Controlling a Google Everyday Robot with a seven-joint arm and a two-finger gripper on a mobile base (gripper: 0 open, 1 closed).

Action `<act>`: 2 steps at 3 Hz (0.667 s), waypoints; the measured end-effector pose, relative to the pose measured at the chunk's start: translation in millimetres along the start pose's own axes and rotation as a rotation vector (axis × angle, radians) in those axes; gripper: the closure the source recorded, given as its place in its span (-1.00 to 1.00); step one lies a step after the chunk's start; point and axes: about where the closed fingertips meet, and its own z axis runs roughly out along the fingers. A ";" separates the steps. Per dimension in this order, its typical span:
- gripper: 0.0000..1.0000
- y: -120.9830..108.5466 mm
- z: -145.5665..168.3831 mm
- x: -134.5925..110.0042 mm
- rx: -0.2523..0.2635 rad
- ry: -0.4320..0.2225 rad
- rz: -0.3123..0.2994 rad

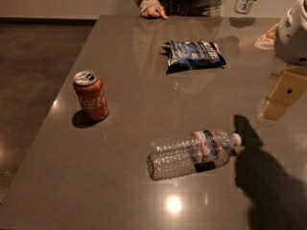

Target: Move blue chip bag near water bottle

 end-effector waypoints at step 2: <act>-1.00 -15.1 6.8 -4.6 0.013 -0.014 0.008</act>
Offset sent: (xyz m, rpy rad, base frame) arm 0.0398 0.0012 -0.0089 0.0288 -0.0148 -0.0156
